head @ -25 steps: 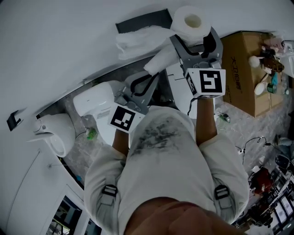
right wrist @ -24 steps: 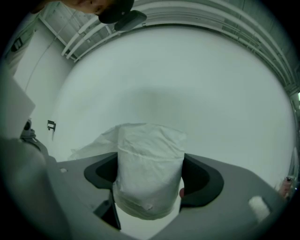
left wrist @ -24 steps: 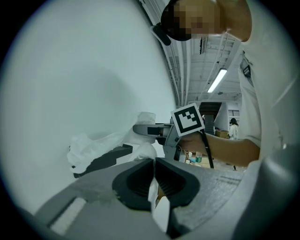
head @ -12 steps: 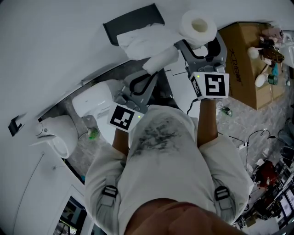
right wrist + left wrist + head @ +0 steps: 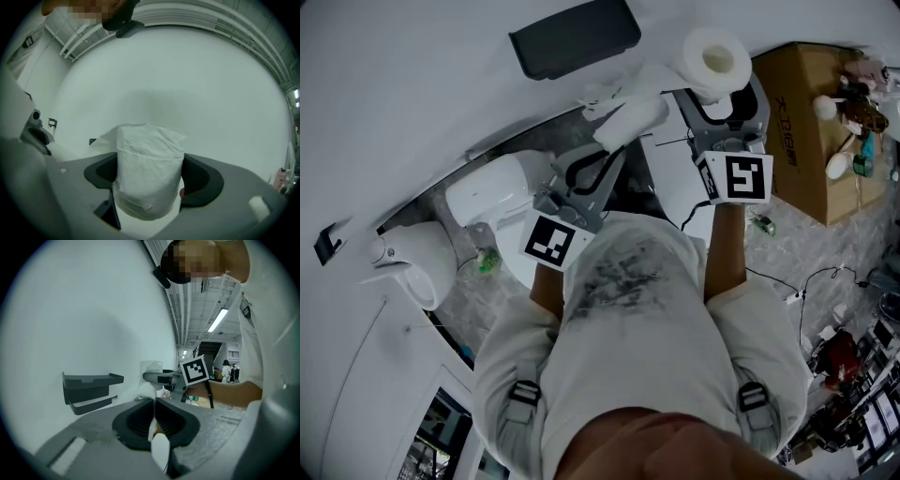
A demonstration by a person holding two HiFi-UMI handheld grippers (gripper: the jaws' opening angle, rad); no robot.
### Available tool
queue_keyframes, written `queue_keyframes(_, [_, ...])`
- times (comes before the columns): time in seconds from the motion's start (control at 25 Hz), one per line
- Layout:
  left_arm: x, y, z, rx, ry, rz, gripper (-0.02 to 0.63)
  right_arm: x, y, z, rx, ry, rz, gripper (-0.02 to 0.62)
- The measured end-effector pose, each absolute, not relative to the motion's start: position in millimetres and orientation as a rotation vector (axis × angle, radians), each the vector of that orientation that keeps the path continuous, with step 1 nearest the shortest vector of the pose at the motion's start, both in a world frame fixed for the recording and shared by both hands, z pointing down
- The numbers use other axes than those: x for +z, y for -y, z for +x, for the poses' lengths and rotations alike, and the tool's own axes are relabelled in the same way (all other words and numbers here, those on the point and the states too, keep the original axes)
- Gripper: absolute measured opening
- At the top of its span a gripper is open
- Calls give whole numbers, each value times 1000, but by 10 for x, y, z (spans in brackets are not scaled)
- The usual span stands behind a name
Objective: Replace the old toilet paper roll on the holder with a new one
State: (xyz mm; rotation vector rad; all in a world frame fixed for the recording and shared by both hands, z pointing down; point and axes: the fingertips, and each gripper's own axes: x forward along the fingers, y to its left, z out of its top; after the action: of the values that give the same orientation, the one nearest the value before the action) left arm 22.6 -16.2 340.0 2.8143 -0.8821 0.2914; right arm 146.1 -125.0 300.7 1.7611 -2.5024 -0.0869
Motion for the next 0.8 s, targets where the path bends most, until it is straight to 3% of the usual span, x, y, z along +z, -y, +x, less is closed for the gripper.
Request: queue_keyframes(0.8, [3768,241,-32,305,989,2735,15,3660,1340,1263,-4,2537,1654,396])
